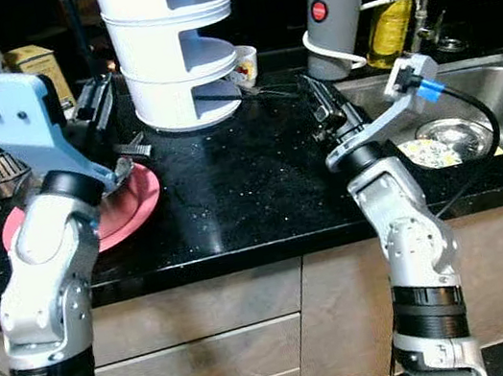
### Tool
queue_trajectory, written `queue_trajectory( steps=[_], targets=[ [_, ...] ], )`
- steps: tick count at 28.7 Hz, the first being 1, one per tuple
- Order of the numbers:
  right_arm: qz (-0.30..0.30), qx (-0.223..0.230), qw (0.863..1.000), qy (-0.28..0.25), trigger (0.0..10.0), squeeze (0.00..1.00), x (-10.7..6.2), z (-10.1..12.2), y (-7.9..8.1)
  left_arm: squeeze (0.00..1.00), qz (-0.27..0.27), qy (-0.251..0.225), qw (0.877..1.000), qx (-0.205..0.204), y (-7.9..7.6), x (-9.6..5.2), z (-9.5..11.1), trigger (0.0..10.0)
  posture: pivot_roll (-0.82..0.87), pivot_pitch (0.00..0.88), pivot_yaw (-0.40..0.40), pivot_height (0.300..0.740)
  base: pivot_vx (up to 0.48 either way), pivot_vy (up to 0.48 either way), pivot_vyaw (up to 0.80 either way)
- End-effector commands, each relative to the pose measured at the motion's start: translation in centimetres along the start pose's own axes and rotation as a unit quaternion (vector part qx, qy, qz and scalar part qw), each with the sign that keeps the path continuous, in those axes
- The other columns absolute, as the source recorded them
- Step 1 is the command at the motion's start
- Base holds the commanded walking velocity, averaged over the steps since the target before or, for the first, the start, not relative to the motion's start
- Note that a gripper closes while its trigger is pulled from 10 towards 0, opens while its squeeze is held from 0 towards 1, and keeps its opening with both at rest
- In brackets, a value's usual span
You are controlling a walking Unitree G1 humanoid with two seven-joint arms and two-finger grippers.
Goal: Kitchen organization
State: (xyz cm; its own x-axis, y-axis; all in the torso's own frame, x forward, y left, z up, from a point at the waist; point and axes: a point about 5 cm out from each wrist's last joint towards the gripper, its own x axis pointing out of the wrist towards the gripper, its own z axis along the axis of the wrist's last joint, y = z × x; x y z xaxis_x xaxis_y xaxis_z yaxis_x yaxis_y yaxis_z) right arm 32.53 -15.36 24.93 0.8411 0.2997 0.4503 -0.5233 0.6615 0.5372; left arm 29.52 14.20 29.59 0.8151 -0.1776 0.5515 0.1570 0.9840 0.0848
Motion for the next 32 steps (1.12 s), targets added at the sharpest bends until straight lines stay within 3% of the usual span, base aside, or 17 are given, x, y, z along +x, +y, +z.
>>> queue_trajectory(
  steps=[1, 12, 32],
  targets=[
    [0.008, -0.001, 1.0, -0.007, 10.0, 0.0, 0.4, 0.1, 0.3, 0.0, 0.003, 0.009, 1.0, 0.01, 0.1, 0.0, -0.4, 10.0, 0.08, 0.0, -0.076, 0.74, 0.0, 0.0, 0.0],
    [0.016, -0.005, 1.0, -0.011, 10.0, 0.0, 0.7, 0.3, 0.3, 0.0, 0.007, 0.016, 1.0, 0.011, 0.1, -0.1, -0.9, 10.0, 0.07, 0.0, -0.085, 0.74, 0.0, -0.179, 0.0],
    [0.012, -0.007, 1.0, -0.012, 10.0, 0.0, 0.6, 0.3, 0.1, 0.0, -0.013, 0.028, 1.0, 0.005, -0.8, 0.1, -1.6, 10.0, 0.07, 0.0, -0.073, 0.74, 0.0, -0.397, 0.0]
  ],
)
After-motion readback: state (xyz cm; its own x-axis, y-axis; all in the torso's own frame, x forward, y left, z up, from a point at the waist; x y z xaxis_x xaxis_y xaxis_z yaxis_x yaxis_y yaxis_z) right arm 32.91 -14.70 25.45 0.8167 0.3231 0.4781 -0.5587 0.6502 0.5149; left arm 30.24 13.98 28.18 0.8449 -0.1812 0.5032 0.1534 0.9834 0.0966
